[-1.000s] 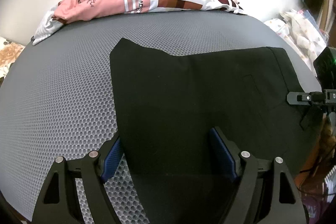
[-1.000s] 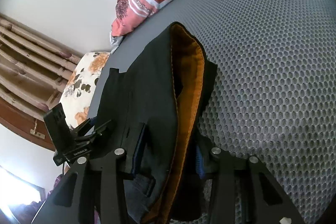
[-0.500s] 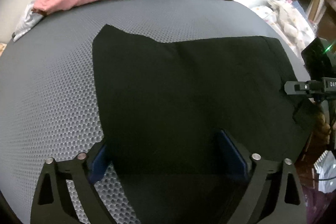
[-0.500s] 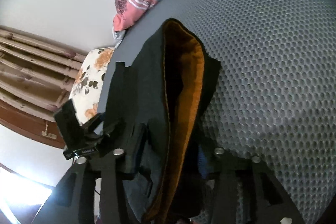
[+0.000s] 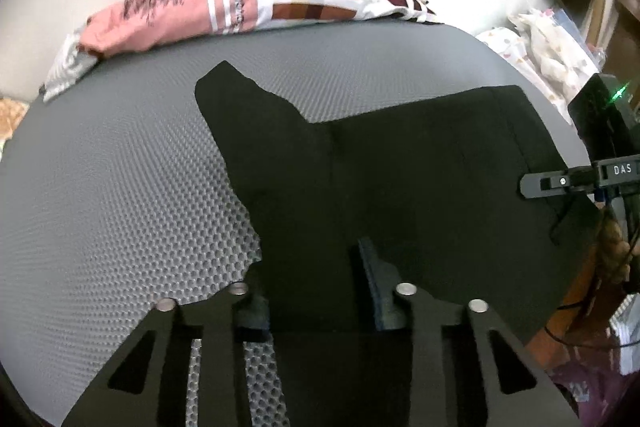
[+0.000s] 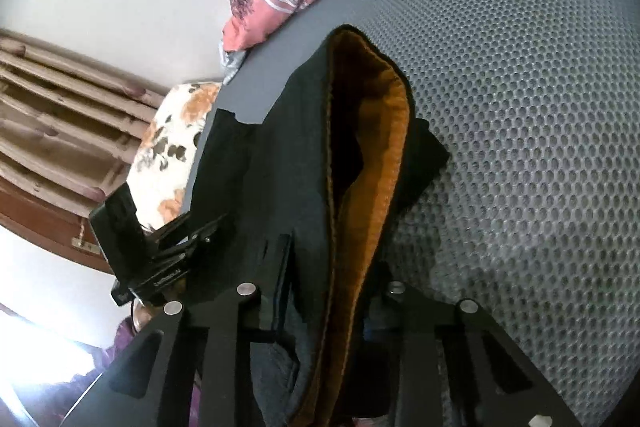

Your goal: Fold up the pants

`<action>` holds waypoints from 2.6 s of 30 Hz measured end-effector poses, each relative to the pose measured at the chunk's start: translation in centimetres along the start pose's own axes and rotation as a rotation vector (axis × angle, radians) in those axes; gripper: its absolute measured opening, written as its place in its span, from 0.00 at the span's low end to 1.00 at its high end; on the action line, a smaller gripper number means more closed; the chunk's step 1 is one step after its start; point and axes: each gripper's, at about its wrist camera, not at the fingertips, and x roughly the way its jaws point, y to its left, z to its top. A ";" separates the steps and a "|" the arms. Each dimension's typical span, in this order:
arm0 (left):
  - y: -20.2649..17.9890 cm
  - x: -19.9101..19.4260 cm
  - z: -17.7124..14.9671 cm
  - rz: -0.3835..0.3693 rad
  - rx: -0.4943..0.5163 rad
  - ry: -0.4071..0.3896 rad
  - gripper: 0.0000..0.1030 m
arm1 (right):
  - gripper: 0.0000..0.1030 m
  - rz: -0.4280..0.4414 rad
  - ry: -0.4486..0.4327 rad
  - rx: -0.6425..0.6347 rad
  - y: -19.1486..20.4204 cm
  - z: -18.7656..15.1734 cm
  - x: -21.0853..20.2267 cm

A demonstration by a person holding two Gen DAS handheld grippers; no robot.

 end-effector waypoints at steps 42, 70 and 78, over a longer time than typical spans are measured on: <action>10.1 -6.0 2.6 -0.105 -0.232 -0.145 0.19 | 0.21 0.210 -0.013 0.008 7.4 4.1 4.3; 23.6 -6.7 6.5 0.093 -0.269 -0.258 0.19 | 0.21 0.254 0.041 -0.098 15.8 15.2 16.1; 26.8 -5.5 8.0 0.113 -0.283 -0.273 0.19 | 0.21 0.261 0.040 -0.112 16.8 17.7 18.4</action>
